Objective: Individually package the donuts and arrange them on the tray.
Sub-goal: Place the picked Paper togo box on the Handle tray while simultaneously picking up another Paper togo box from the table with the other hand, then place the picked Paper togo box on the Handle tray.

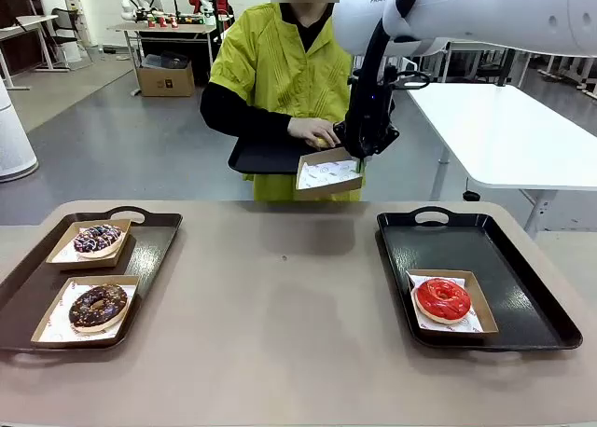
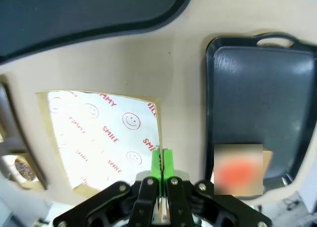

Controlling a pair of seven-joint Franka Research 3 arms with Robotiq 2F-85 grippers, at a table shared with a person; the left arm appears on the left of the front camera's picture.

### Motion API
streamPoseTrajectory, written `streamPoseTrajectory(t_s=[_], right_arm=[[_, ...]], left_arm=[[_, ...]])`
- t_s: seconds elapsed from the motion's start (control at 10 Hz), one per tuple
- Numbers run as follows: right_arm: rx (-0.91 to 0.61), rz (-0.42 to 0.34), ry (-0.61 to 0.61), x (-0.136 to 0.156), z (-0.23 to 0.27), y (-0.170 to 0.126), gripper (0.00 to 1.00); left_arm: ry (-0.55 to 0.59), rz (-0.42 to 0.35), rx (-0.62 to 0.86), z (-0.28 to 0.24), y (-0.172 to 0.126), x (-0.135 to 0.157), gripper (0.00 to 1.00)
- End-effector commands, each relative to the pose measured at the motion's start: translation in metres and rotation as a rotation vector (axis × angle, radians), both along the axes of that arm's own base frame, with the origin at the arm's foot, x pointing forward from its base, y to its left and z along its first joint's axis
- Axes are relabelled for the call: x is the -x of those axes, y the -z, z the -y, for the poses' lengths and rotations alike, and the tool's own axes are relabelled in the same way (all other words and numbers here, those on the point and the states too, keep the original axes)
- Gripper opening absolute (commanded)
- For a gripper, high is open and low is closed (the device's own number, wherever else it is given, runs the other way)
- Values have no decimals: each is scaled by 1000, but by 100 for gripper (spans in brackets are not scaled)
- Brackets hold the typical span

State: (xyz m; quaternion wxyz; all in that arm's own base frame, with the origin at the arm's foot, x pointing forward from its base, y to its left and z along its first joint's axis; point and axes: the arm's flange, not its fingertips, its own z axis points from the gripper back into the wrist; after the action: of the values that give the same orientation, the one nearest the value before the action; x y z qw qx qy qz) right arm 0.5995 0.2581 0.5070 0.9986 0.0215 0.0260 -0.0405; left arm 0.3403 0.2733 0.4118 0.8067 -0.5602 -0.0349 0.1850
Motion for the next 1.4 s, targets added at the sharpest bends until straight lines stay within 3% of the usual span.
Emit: streamPoseTrajectory(t_s=[0.0, 0.1, 0.2, 1.3], right_arm=[[41, -17, 29, -17, -6, 2, 0], [47, -26, 33, -22, -5, 5, 0], [3, -10, 2, -5, 0, 1, 0], [3, -10, 2, -5, 0, 1, 0]], left_arm=[[-54, 9, -3, -15, -3, -6, 100], [0, 0, 0, 0, 0, 0, 100], [0, 0, 0, 0, 0, 0, 100], [0, 0, 0, 0, 0, 0, 100]])
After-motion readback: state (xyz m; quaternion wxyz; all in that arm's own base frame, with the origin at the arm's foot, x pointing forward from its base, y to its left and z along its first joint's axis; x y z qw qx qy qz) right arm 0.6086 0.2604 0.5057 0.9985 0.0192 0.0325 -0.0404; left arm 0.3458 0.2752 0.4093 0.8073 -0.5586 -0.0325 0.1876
